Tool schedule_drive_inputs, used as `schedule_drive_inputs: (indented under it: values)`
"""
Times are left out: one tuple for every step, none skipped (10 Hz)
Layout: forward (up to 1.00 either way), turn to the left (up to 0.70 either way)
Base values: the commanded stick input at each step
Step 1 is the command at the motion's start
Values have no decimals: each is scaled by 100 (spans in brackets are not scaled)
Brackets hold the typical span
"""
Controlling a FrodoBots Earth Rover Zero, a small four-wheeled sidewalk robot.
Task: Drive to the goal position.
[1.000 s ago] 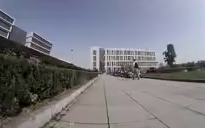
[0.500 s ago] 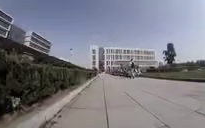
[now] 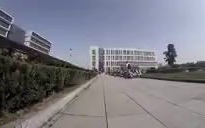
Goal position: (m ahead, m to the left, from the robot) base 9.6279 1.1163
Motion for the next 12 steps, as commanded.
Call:
schedule_drive_inputs:
  values:
    - [50,0]
    - [50,0]
    - [49,0]
    - [18,0]
    - [0,0]
    - [0,0]
    - [0,0]
    - [0,0]
    - [0,0]
    - [0,0]
    - [0,0]
    - [0,5]
